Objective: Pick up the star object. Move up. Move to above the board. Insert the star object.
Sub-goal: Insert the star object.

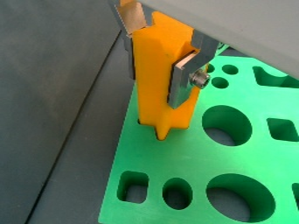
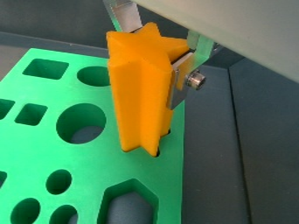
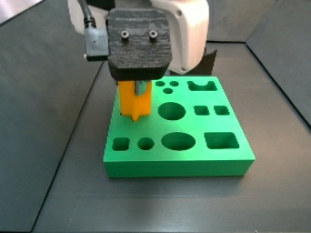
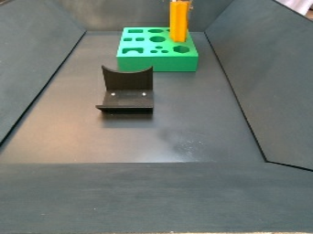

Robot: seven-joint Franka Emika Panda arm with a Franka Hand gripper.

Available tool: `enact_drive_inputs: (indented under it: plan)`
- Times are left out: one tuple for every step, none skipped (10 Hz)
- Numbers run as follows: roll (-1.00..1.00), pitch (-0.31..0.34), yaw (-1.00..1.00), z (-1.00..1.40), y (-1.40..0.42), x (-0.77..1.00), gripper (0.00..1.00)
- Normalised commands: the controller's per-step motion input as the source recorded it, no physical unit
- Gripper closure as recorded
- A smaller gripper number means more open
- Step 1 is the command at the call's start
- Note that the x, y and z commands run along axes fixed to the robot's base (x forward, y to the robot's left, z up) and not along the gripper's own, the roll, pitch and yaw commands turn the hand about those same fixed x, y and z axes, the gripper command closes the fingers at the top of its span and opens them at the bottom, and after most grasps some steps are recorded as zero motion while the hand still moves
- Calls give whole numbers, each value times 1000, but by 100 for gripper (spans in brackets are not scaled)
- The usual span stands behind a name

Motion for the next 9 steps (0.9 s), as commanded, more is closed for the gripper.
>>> enact_drive_inputs:
  plan:
    - [-157, 74, 0, -794, 74, 140, 100]
    - [-226, 109, 0, -634, 37, 200, 100]
    - [-191, 117, 0, -686, 103, 183, 100]
    - [-31, 0, 0, -480, 14, 0, 100]
    - [0, 0, 0, -151, 0, 49, 100]
    - [-21, 0, 0, 0, 0, 66, 100]
    - [3, 3, 0, -6, 0, 6, 100]
    - [0, -10, 0, -17, 0, 0, 100]
    - [0, 0, 0, 0, 0, 0, 100]
